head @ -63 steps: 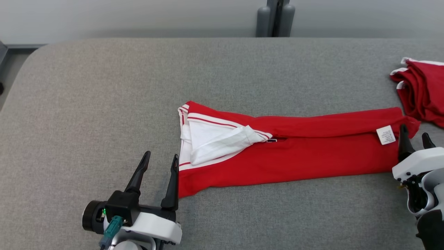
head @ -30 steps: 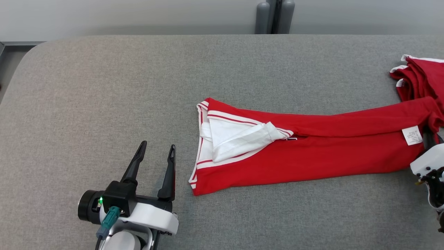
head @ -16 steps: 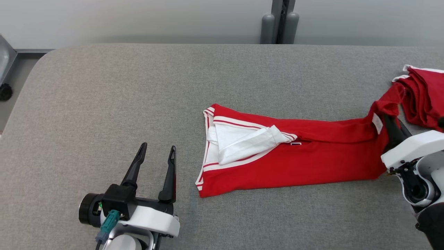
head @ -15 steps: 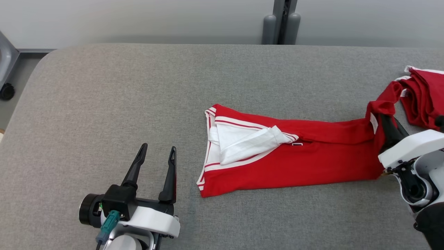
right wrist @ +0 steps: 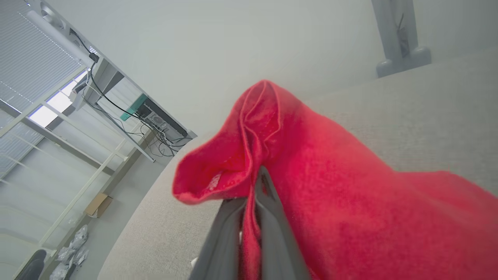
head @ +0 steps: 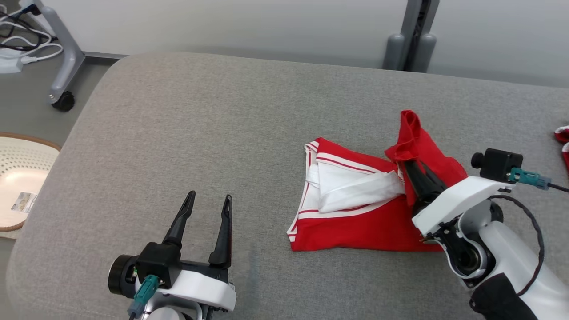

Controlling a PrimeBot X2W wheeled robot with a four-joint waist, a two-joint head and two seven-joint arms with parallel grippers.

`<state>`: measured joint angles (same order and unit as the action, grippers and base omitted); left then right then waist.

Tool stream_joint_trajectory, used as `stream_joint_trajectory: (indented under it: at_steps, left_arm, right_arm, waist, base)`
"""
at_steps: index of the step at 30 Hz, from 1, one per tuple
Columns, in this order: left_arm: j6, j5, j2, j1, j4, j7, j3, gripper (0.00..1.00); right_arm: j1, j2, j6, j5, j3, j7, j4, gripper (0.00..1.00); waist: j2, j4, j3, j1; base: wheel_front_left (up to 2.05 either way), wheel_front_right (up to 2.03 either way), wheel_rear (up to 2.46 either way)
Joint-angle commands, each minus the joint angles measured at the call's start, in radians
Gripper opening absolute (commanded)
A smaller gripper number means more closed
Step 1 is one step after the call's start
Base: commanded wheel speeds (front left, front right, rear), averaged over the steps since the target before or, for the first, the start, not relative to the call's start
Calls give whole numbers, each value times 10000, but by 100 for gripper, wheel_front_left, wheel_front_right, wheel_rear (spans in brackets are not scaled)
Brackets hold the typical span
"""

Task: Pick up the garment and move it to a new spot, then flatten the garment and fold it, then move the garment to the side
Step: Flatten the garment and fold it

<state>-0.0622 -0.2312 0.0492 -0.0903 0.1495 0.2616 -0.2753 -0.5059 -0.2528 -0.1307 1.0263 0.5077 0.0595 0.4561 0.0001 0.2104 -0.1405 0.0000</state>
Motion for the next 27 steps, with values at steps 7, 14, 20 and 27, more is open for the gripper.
stream_joint_trajectory:
  at_steps: [7,14,20,27]
  left_arm:
    - [-65,-124,30,98,41,35,-28,100]
    - [-94,-201,32,167,79,35,-132,100]
    - [-85,-274,35,98,116,35,-291,100]
    - [-138,-345,33,11,162,35,-421,100]
  right_arm:
    - [-121,556,-1,-445,241,-40,472,0]
    - [-364,1208,-1,-692,347,53,1162,0]
    - [-592,1498,-1,-946,474,176,2178,0]
    - [-845,1834,-1,-889,770,484,3402,44]
  waist:
    - [-1,672,114,0]
    - [-1,1027,181,0]
    - [-1,1270,161,0]
    - [-1,1427,120,0]
  base:
    - [0,0,0]
    - [0,0,0]
    - [0,0,0]
    - [0,0,0]
